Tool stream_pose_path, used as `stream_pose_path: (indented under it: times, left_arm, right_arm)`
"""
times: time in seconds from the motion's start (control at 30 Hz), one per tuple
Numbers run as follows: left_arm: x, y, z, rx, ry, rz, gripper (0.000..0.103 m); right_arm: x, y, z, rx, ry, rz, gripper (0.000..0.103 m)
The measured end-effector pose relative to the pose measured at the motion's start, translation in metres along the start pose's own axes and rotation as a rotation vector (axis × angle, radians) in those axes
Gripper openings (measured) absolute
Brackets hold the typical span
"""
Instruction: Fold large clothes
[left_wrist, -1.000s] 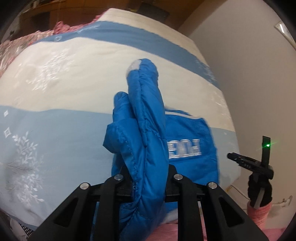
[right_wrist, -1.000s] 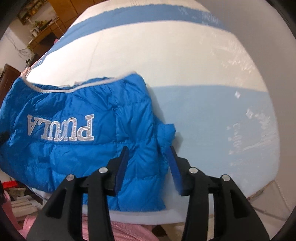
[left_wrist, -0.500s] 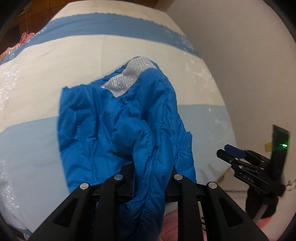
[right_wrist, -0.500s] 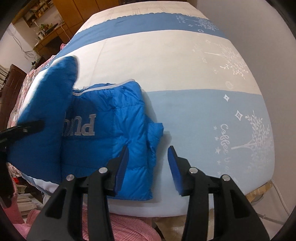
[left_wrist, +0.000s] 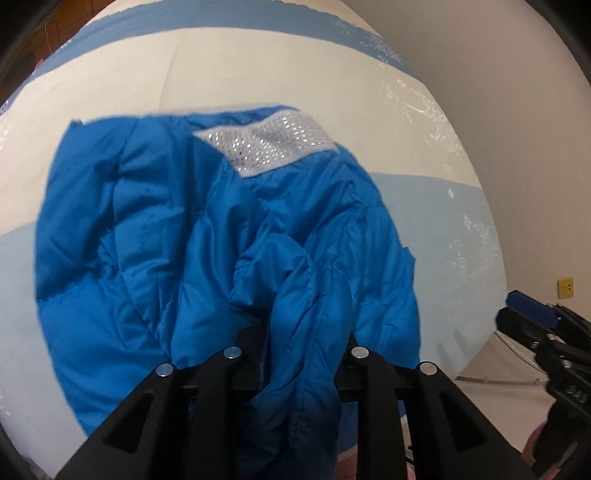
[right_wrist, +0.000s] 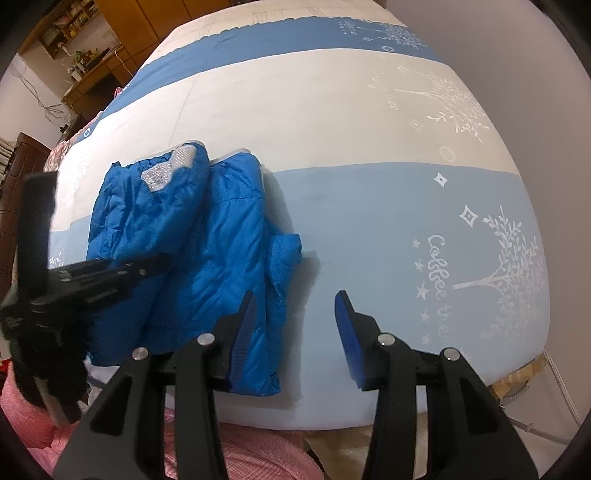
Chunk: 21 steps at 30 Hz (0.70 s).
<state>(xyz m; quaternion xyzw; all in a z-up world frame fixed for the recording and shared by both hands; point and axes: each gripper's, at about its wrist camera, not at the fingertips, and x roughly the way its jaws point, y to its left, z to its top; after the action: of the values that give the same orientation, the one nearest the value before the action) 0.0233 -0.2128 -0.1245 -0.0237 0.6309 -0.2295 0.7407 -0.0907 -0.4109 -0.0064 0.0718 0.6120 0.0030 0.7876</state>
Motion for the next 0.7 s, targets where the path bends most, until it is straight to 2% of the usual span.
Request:
stream_pose_path:
  times: [0.1,0.17,0.27,0.3,0.4,0.47,0.53,0.6,0.7]
  left_arm:
    - [-0.001,0.001,-0.004,-0.007,0.004,0.005,0.023]
    - [-0.011,-0.008,-0.006,0.029,-0.008,0.017,0.024]
    - [-0.041,-0.018,-0.010,0.050,-0.033,-0.002,0.028]
    - [-0.049,-0.019,-0.011,0.043,-0.040,-0.025,0.034]
    - [-0.084,-0.012,-0.014,0.005,-0.049,-0.175,0.041]
    - [-0.104,-0.009,-0.015,-0.012,-0.026,-0.362,0.045]
    - [-0.120,-0.006,-0.016,-0.018,-0.033,-0.420,0.045]
    - [-0.138,0.000,-0.017,-0.005,-0.089,-0.372,0.044]
    - [-0.156,0.022,-0.015,-0.002,-0.181,-0.173,0.044]
  right_arm:
    - [0.002,0.002,0.000,-0.005,0.004,0.005,0.043]
    - [0.001,0.004,0.002,-0.010,0.000,0.009,0.043]
    - [-0.001,0.007,0.006,-0.015,-0.009,0.012,0.044]
    - [-0.002,0.009,0.008,-0.020,-0.012,0.012,0.045]
    - [-0.002,0.014,0.014,-0.033,-0.016,0.015,0.047]
    - [-0.001,0.016,0.017,-0.036,-0.017,0.016,0.048]
    - [0.000,0.018,0.022,-0.033,-0.018,0.020,0.048]
    - [-0.001,0.021,0.025,-0.035,-0.019,0.032,0.049]
    - [-0.005,0.032,0.029,-0.047,-0.022,0.069,0.057]
